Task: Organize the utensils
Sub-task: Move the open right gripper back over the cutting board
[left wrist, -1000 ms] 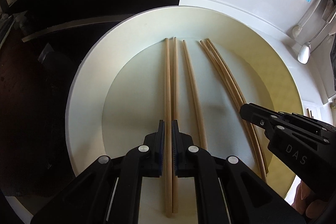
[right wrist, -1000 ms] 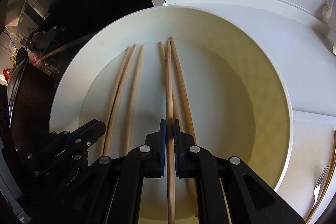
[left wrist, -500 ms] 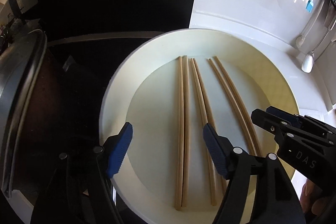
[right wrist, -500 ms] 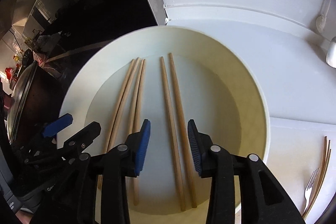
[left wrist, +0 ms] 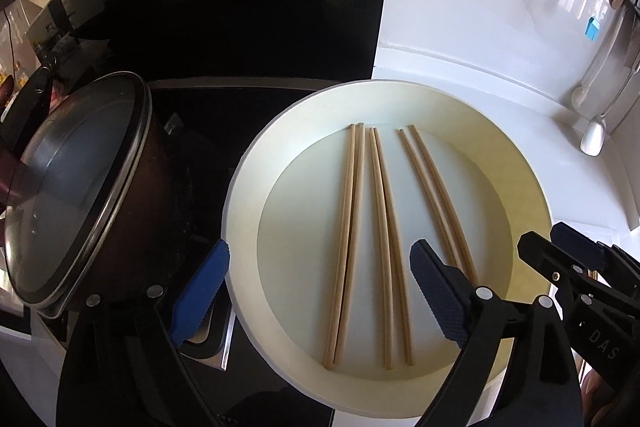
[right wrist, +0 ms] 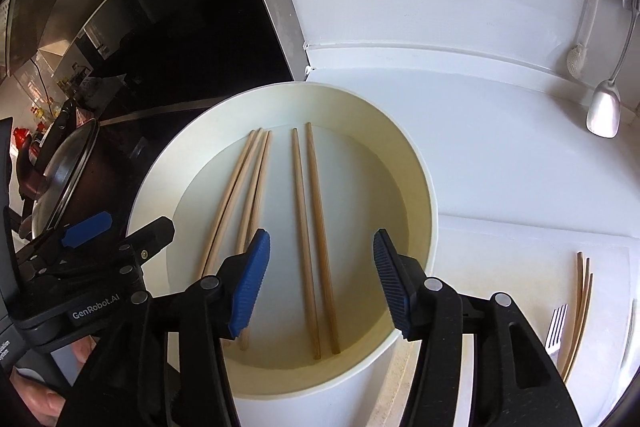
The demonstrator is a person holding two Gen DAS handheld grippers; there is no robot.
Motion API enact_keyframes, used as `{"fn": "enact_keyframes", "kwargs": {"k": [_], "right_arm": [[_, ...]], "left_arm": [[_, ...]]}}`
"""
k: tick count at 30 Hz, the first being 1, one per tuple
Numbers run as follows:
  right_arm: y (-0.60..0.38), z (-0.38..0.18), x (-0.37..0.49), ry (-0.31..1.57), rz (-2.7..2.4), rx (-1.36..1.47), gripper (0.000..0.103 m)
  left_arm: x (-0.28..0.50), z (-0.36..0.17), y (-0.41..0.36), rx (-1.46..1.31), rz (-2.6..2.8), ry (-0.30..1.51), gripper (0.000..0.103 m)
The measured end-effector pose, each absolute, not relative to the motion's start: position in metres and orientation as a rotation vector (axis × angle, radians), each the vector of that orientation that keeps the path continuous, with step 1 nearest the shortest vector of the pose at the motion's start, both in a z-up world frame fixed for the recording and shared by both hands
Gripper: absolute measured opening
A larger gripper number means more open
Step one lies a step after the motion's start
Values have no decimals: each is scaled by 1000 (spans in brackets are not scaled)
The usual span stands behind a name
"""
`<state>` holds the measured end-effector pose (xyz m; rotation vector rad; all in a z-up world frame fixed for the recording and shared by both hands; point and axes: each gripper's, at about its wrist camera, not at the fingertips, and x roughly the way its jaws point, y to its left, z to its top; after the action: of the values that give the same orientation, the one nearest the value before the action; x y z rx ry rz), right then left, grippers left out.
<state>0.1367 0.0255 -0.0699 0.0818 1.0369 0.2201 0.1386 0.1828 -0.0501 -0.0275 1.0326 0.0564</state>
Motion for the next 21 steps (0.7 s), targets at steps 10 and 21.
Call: {"fn": "enact_keyframes", "kwargs": {"k": [10, 21], "right_arm": [[-19, -57, 88, 1012, 211, 99, 62], [-120, -67, -14, 1035, 130, 116, 63]], "left_arm": [[97, -37, 148, -57, 50, 1004, 95], [28, -34, 63, -45, -32, 1001, 97]]}}
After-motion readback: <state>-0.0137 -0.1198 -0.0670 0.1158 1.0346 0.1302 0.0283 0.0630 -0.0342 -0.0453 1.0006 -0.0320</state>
